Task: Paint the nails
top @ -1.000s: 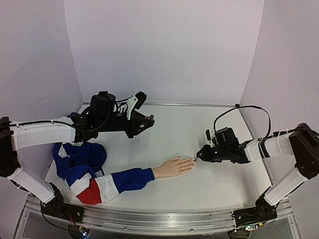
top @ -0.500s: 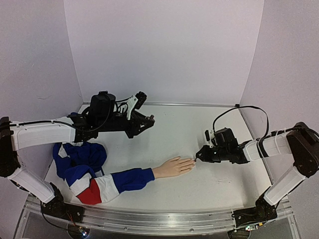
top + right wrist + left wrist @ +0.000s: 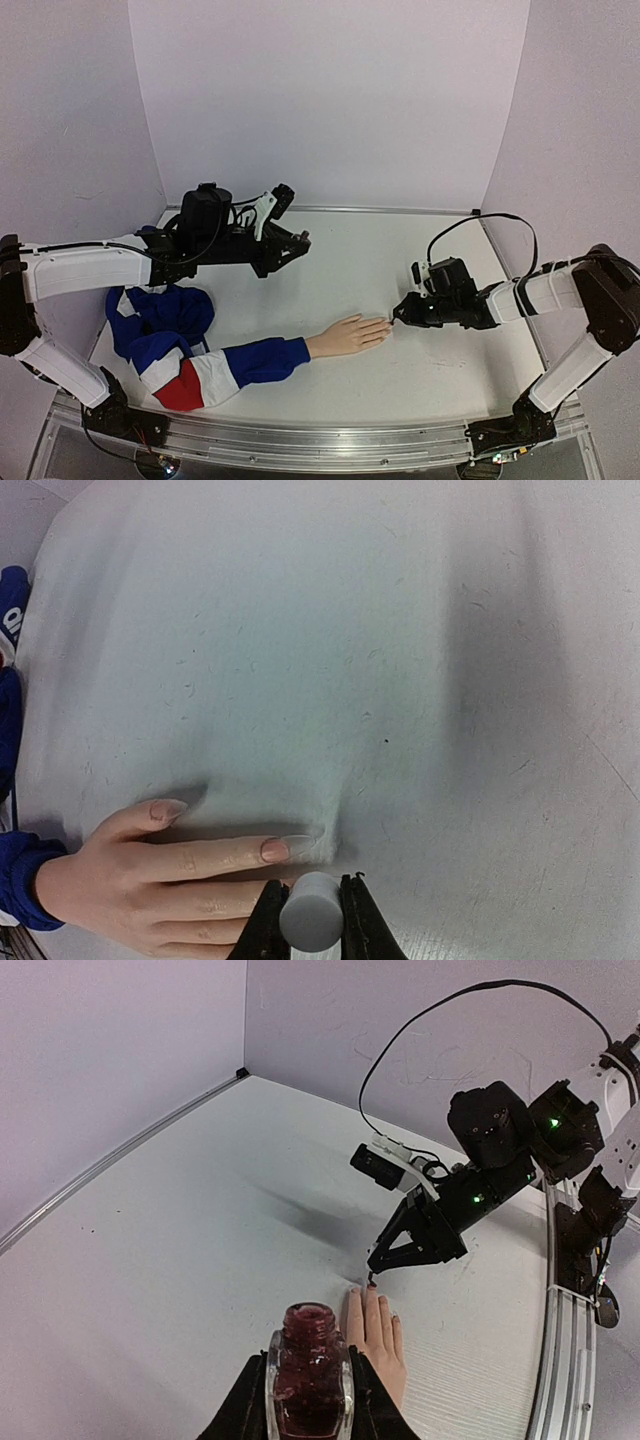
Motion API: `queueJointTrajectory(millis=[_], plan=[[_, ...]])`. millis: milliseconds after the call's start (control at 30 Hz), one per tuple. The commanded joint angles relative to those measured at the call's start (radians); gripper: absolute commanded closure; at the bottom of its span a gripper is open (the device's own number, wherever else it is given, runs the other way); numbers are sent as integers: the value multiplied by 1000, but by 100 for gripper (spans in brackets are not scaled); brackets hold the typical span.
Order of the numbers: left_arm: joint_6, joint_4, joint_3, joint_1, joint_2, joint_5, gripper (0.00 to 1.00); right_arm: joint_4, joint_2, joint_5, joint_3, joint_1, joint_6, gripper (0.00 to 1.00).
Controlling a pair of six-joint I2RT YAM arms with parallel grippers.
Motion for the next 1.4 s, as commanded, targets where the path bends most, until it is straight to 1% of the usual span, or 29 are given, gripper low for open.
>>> queueJointTrajectory(millis=[0,767,1033,1367], plan=[[3,51,51,-5,-16,10,100,0,5,24,34,-4,8,100],[13,52,58,-5,-7,10,100,-25,23,64,50,-4,13,100],[12,51,55,-5,-8,13,100,-74,-16,100,56,-4,8,100],[7,52,48,-5,-17,14,100,-73,-93,35,29,-4,-33,100]])
